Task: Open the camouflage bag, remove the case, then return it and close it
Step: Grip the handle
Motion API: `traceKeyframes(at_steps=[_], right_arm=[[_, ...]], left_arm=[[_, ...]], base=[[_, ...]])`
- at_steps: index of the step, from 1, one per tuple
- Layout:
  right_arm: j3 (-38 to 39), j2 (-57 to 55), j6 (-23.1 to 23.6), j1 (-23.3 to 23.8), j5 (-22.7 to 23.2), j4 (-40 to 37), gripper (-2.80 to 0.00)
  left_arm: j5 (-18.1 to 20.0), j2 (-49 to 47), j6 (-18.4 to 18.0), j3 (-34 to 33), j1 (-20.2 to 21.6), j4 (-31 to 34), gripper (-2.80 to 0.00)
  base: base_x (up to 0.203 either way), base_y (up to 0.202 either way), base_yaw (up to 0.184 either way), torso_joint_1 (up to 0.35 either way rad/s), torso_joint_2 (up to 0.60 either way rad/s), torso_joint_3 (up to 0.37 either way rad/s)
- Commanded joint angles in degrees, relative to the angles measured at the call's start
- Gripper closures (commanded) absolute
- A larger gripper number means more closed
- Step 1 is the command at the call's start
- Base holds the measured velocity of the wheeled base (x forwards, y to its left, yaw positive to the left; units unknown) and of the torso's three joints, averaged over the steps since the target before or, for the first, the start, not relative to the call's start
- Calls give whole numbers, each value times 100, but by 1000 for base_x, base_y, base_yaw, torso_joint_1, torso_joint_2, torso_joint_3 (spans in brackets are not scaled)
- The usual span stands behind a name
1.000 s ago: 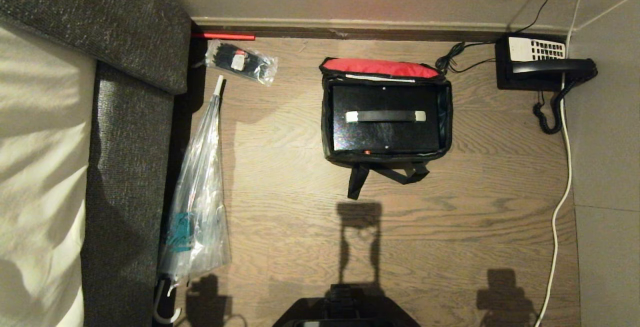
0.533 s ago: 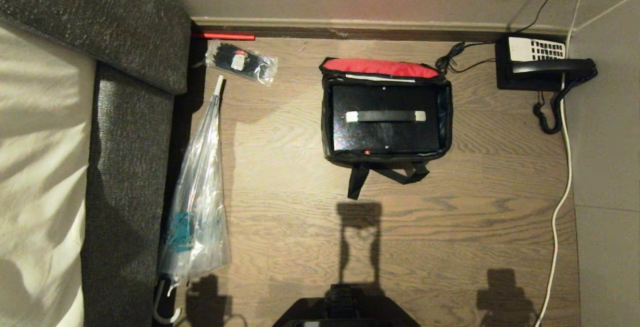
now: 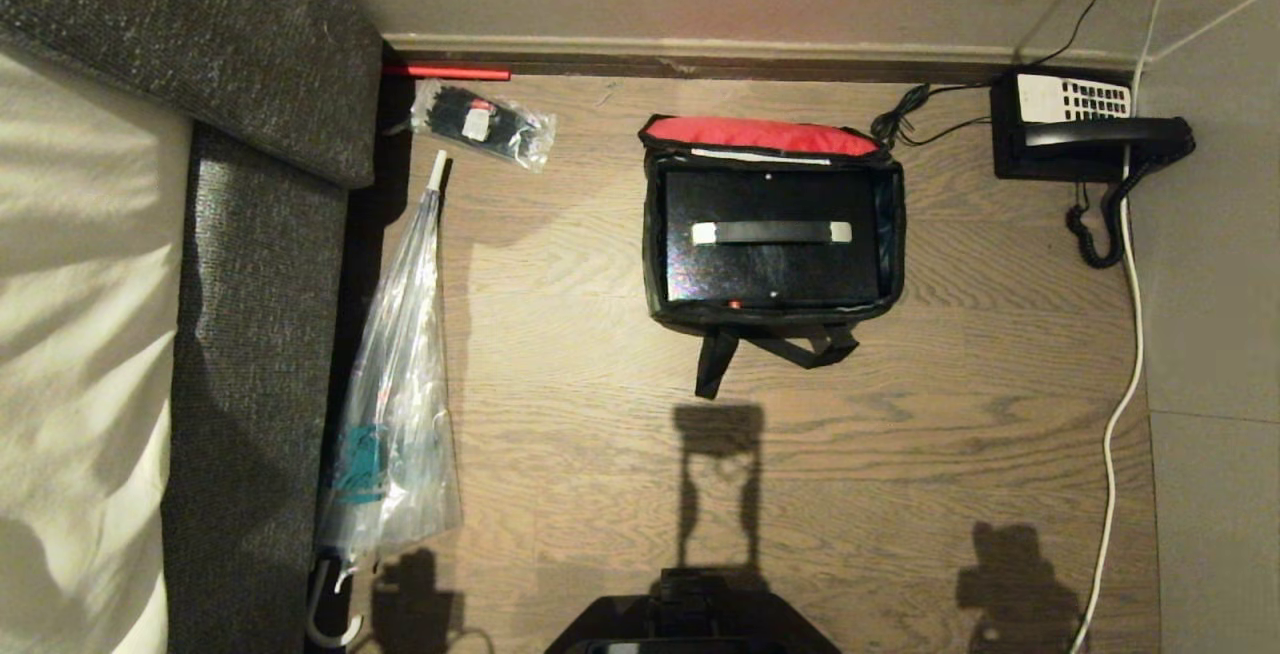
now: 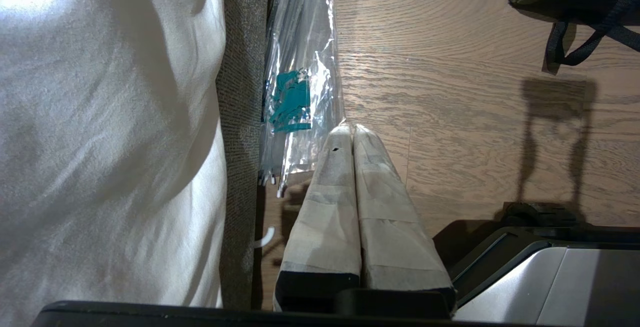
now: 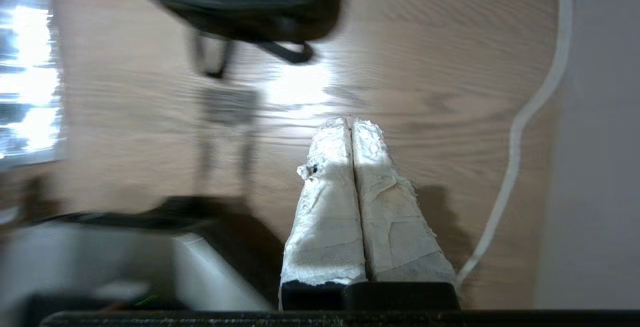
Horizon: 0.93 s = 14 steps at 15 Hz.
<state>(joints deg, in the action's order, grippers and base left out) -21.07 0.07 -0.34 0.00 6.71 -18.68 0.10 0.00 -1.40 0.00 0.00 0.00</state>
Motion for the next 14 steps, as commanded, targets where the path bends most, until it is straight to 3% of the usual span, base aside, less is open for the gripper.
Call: traceKeyframes(at_steps=[1, 4, 7, 13, 14], right_arm=[[-848, -17, -67, 0, 363, -1061, 0], [-1310, -1009, -132, 3, 645, -1167, 0], [-1926, -3460, 270, -51, 728, -935, 0], [-3175, -7430, 2342, -698, 903, -99, 0], [-3342, -7822, 2524, -937, 830, 18, -280]], left_arm=[[-1, 0, 0, 0, 0, 0, 0], [-1, 0, 0, 0, 0, 0, 0], [-1, 0, 0, 0, 0, 0, 0], [-1, 0, 0, 0, 0, 0, 0], [-1, 0, 0, 0, 0, 0, 0]], base=[[0, 0, 0, 0, 0, 0], [0, 0, 0, 0, 0, 0], [0, 0, 0, 0, 0, 0], [0, 0, 0, 0, 0, 0], [0, 0, 0, 0, 0, 0]])
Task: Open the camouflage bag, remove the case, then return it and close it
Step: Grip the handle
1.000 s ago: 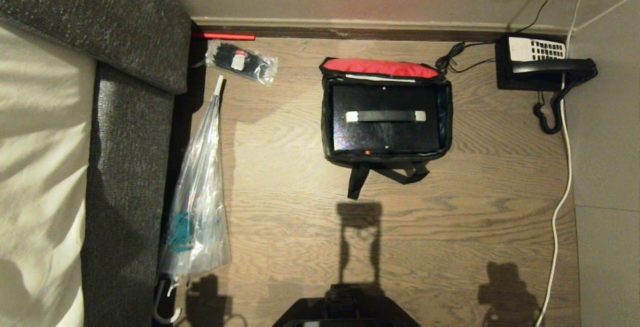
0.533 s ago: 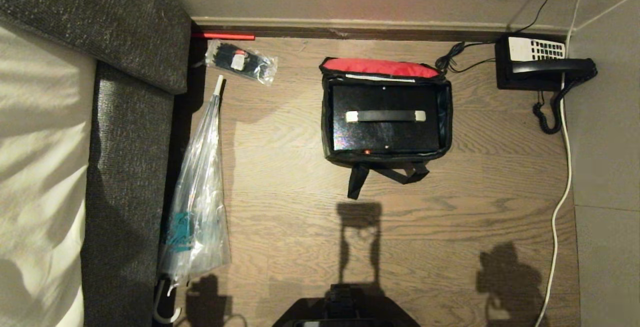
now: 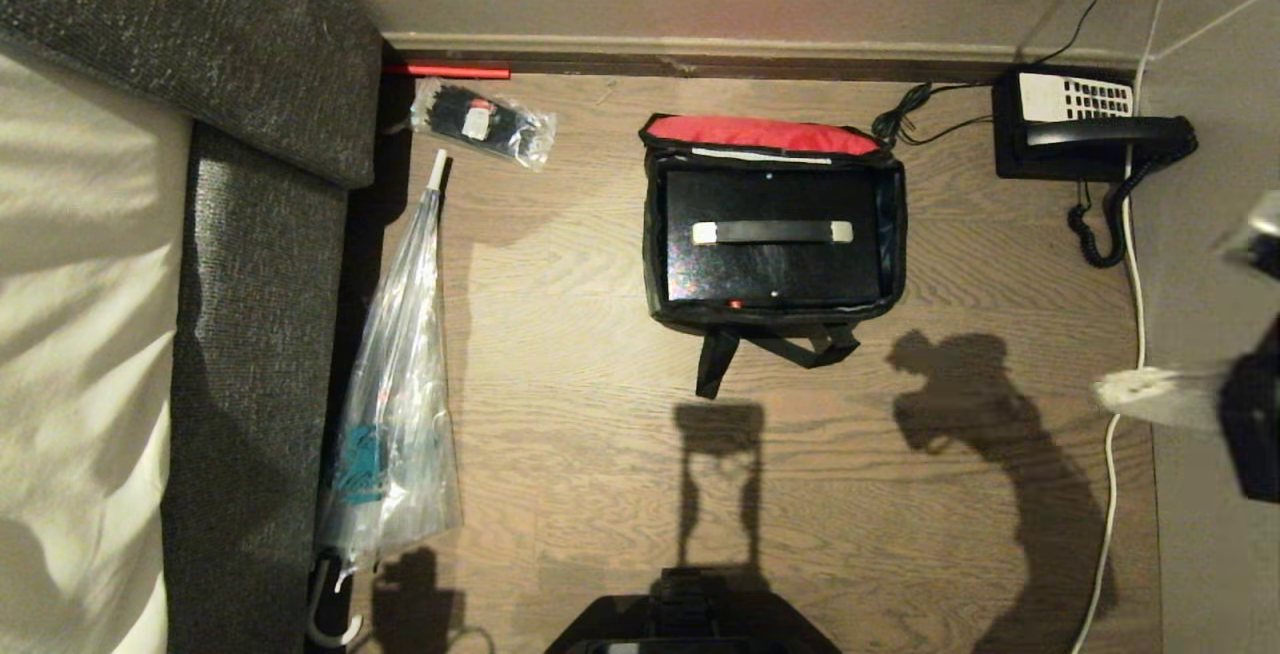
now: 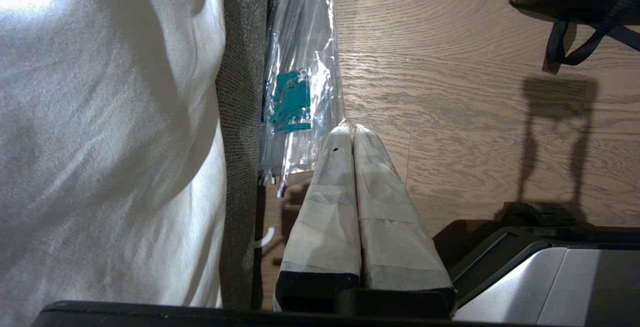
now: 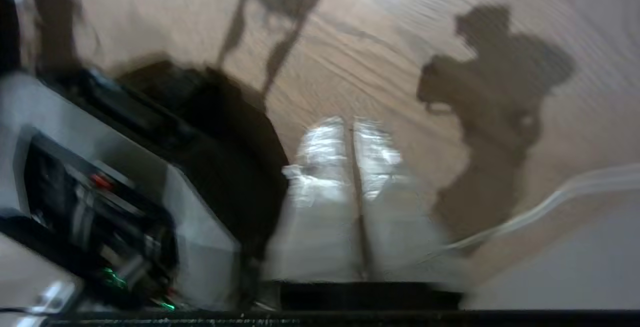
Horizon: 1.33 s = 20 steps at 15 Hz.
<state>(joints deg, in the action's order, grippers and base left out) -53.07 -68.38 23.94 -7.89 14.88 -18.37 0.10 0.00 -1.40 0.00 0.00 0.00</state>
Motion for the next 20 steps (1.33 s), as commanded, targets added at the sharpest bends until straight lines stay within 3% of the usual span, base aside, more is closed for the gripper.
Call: traceKeyframes(at_steps=[1, 4, 6, 9, 11, 16, 18, 20], right_arm=[[-264, -1350, 235, -400, -58, 94, -280], [-651, -2276, 549, -1109, -780, 784, -280], [-730, -2676, 980, -1513, -1625, 2139, -280], [-499, -3178, 2391, -1809, -2247, 4203, -280], [-375, -3369, 2882, -1909, -2304, 5084, -280], [-259, -3723, 5746, -1900, -2420, 6898, -280], [-78, -3817, 5849, -1900, -2897, 7089, -280], [-41, -4055, 5838, -1901, -3009, 7108, -280]], left_arm=[[-1, 0, 0, 0, 0, 0, 0], [-1, 0, 0, 0, 0, 0, 0], [-1, 0, 0, 0, 0, 0, 0], [-1, 0, 0, -9, 0, 0, 0], [-1, 0, 0, 0, 0, 0, 0], [-1, 0, 0, 0, 0, 0, 0], [-1, 0, 0, -8, 0, 0, 0], [-1, 0, 0, 0, 0, 0, 0]], base=[[0, 0, 0, 0, 0, 0], [0, 0, 0, 0, 0, 0], [0, 0, 0, 0, 0, 0], [0, 0, 0, 0, 0, 0], [0, 0, 0, 0, 0, 0], [0, 0, 0, 0, 0, 0], [0, 0, 0, 0, 0, 0], [0, 0, 0, 0, 0, 0]])
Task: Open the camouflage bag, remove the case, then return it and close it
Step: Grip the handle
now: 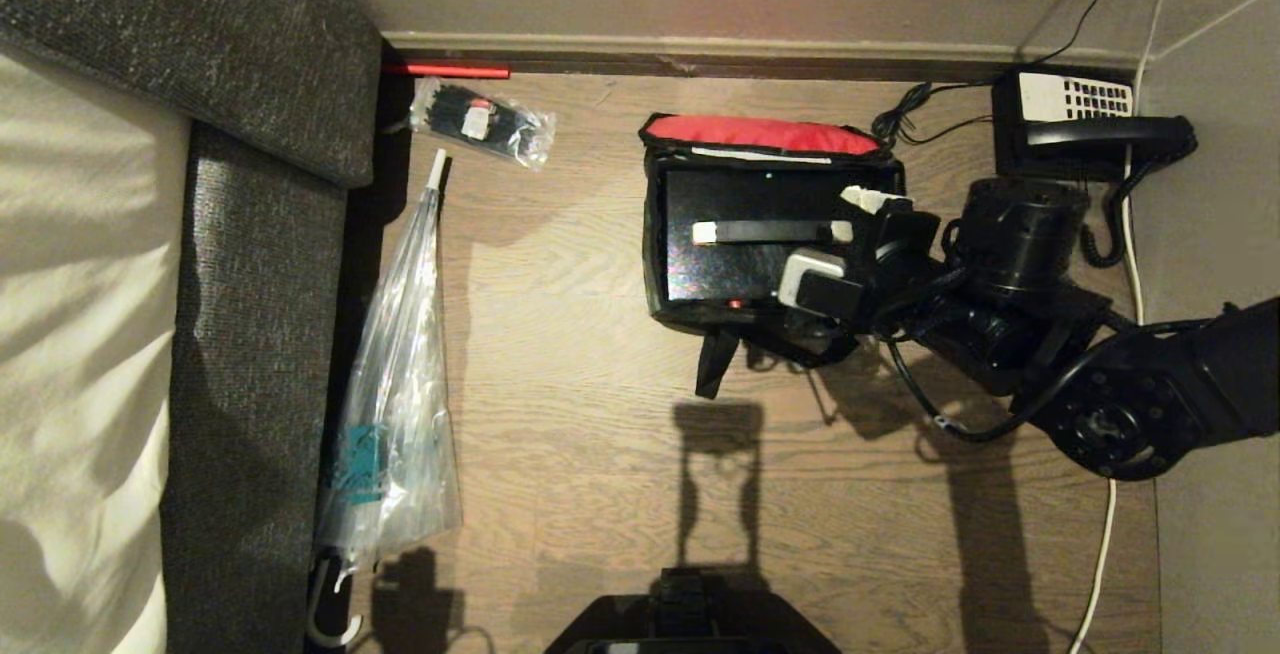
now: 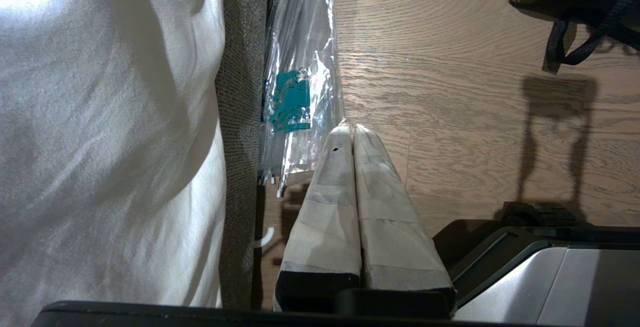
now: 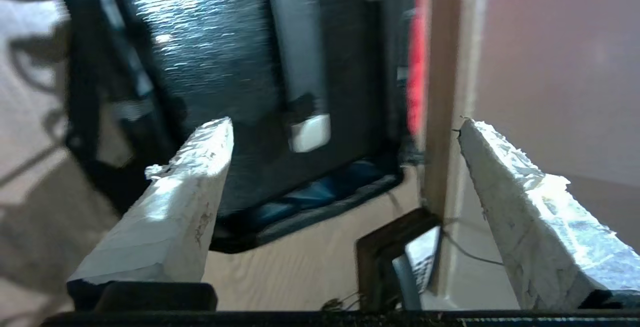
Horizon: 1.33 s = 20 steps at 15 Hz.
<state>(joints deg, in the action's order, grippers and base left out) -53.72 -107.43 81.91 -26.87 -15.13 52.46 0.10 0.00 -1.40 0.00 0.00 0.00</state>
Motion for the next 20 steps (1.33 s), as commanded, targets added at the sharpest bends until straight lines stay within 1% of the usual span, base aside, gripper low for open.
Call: traceKeyframes(at_steps=[1, 2, 4, 6, 7, 8, 9, 10, 12, 15, 18, 20], right_arm=[[0, -284, 41, -9, -22, 139, -280], [-109, -352, 105, -22, -63, 296, -280], [-245, -509, 110, -113, -417, 427, -280], [-295, -837, 85, -251, -753, 1166, -280], [-261, -1029, 93, -320, -1028, 1659, -280], [-231, -1177, 64, -453, -1198, 1969, -280], [-277, -1291, -20, -511, -1263, 2096, -280], [-312, -1361, -93, -527, -1280, 2221, -280], [-259, -1560, -67, -524, -1288, 2589, -280], [-332, -1802, 30, -513, -1257, 2686, -280], [-688, -2091, 81, -472, -1173, 2745, -280], [-954, -2234, 172, -401, -1002, 2760, -280]], left_arm=[[-1, 0, 0, 0, 0, 0, 0], [-1, 0, 0, 0, 0, 0, 0], [-1, 0, 0, 0, 0, 0, 0], [-1, 0, 0, 0, 0, 0, 0], [-1, 0, 0, 0, 0, 0, 0], [-1, 0, 0, 0, 0, 0, 0], [-1, 0, 0, 0, 0, 0, 0], [-1, 0, 0, 0, 0, 0, 0], [-1, 0, 0, 0, 0, 0, 0], [-1, 0, 0, 0, 0, 0, 0], [-1, 0, 0, 0, 0, 0, 0], [-1, 0, 0, 0, 0, 0, 0]], base=[[0, 0, 0, 0, 0, 0], [0, 0, 0, 0, 0, 0], [0, 0, 0, 0, 0, 0], [0, 0, 0, 0, 0, 0], [0, 0, 0, 0, 0, 0], [0, 0, 0, 0, 0, 0], [0, 0, 0, 0, 0, 0], [0, 0, 0, 0, 0, 0], [0, 0, 0, 0, 0, 0], [0, 0, 0, 0, 0, 0], [0, 0, 0, 0, 0, 0], [0, 0, 0, 0, 0, 0]])
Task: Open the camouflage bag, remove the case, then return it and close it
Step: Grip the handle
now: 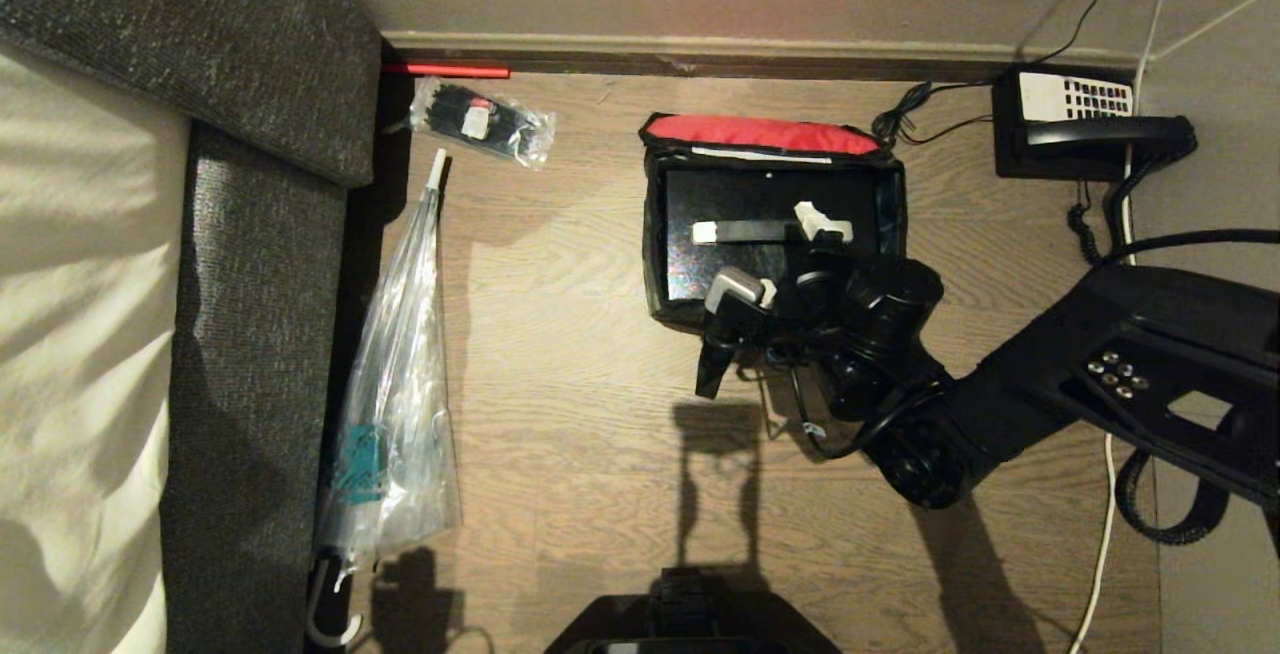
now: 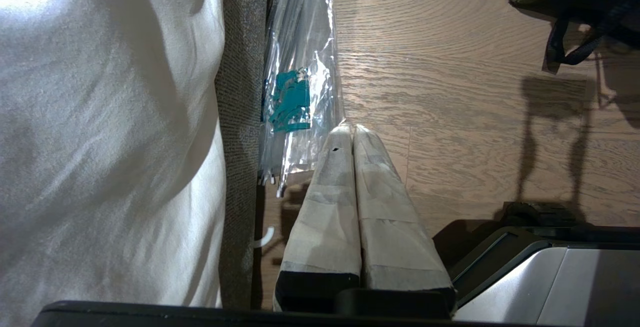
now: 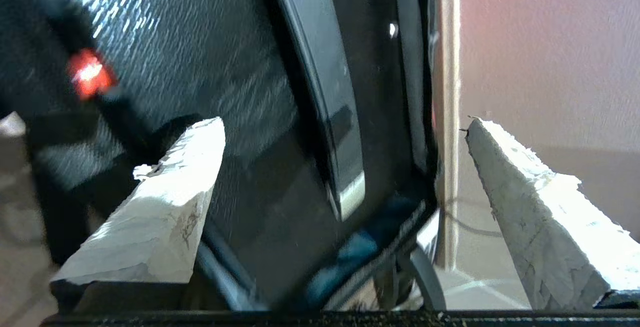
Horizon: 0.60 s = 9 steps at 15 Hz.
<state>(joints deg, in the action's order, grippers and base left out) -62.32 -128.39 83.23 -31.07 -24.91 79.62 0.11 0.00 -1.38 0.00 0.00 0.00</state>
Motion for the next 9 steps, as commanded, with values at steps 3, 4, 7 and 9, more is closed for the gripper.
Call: traceKeyframes(at_steps=[3, 4, 7, 9], right_arm=[[-401, -209, 466, 321, 614, 68, -280], [-472, -234, 535, 394, 825, 71, -280], [-621, -266, 766, 534, 1187, 80, -280], [-786, -327, 792, 541, 1216, 71, -280]], left_arm=[[-2, 0, -3, 0, 0, 0, 0], [-2, 0, -3, 0, 0, 0, 0], [-2, 0, -3, 0, 0, 0, 0], [-2, 0, -3, 0, 0, 0, 0]], base=[[0, 0, 0, 0, 0, 0], [0, 0, 0, 0, 0, 0], [0, 0, 0, 0, 0, 0], [0, 0, 0, 0, 0, 0]])
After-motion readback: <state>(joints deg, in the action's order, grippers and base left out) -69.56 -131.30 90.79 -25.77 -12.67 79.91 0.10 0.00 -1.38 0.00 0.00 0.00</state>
